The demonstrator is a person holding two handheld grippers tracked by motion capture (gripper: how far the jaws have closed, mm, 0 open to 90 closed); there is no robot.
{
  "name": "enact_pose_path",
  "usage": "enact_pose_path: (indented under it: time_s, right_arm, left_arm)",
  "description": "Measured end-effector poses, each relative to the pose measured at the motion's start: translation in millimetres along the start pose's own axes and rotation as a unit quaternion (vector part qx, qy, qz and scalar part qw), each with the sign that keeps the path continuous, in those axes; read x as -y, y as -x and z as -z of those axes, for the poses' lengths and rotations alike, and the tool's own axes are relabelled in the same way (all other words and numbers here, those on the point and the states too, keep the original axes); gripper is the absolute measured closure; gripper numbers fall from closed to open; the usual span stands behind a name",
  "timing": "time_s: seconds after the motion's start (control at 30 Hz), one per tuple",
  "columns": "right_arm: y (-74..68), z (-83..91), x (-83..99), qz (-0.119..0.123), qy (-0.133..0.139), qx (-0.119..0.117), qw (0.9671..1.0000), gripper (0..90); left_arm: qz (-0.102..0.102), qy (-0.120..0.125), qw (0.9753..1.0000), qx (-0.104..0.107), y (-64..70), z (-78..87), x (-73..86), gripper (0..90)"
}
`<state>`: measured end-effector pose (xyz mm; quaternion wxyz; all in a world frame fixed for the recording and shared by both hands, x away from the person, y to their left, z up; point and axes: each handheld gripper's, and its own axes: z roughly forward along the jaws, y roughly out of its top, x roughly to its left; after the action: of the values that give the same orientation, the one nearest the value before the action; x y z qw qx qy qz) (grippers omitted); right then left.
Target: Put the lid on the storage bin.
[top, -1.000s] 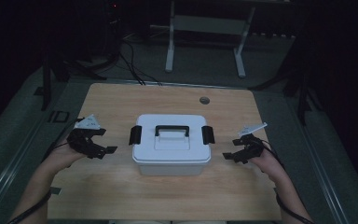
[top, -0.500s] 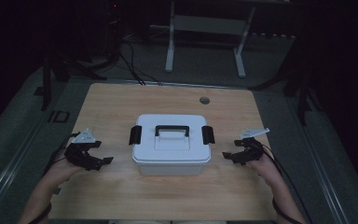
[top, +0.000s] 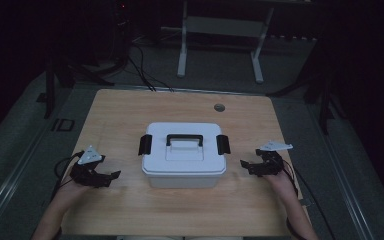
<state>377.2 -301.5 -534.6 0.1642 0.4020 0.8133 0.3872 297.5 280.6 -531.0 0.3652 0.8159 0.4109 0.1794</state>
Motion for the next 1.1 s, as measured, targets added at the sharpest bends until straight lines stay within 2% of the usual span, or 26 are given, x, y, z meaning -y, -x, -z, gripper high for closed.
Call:
enact_pose_path:
  time_s: [0.27, 0.43, 0.53, 0.6, 0.67, 0.8, 0.87, 1.0, 1.03, 1.07, 1.1]
  right_arm:
    - [-2.2, 4.1, 9.1, -0.025, 0.033, 0.044, 0.9982, 13.6]
    - [-2.4, 6.2, 13.4, -0.034, 0.042, 0.066, 0.9964, 13.5]
    - [-3.8, 8.2, 15.0, -0.039, 0.049, 0.078, 0.9950, 13.3]
    - [-4.7, 9.0, 16.3, -0.041, 0.050, 0.084, 0.9943, 13.2]
    - [-5.9, 9.9, 17.8, -0.049, 0.053, 0.092, 0.9932, 13.2]
    - [-6.6, 11.7, 22.1, -0.058, 0.054, 0.113, 0.9904, 12.7]
    - [-5.7, 13.1, 24.7, -0.069, 0.057, 0.124, 0.9882, 12.6]
    - [-3.1, 16.8, 29.0, -0.090, 0.069, 0.136, 0.9842, 12.6]
    - [-3.0, 17.3, 29.8, -0.092, 0.070, 0.138, 0.9836, 12.6]
    - [-3.0, 17.6, 30.4, -0.092, 0.073, 0.139, 0.9834, 12.7]
    - [-3.6, 17.8, 30.6, -0.091, 0.075, 0.141, 0.9830, 12.7]
  left_arm:
    - [0.015, 0.003, 0.9991, -0.040, 7.7, -8.7, 11.5, 13.8]
    - [0.010, 0.008, 0.9973, -0.072, 13.4, -9.9, 15.5, 13.8]
    - [0.019, 0.021, 0.9954, -0.091, 16.3, -9.1, 16.6, 13.8]
    - [0.025, 0.027, 0.9933, -0.110, 17.9, -9.0, 17.2, 13.8]
    - [0.024, 0.026, 0.9918, -0.122, 19.3, -9.2, 17.9, 13.8]
    - [0.030, 0.023, 0.9900, -0.136, 21.6, -11.7, 20.1, 13.8]
    - [0.029, 0.020, 0.9880, -0.150, 23.1, -12.8, 21.6, 13.8]
    - [0.041, 0.032, 0.9858, -0.160, 23.8, -11.0, 23.3, 11.6]
    - [0.047, 0.037, 0.9848, -0.163, 23.4, -9.9, 23.3, 11.6]
    - [0.055, 0.046, 0.9824, -0.173, 23.0, -8.6, 23.7, 11.6]
    - [0.057, 0.050, 0.9815, -0.176, 22.6, -7.8, 23.8, 11.6]
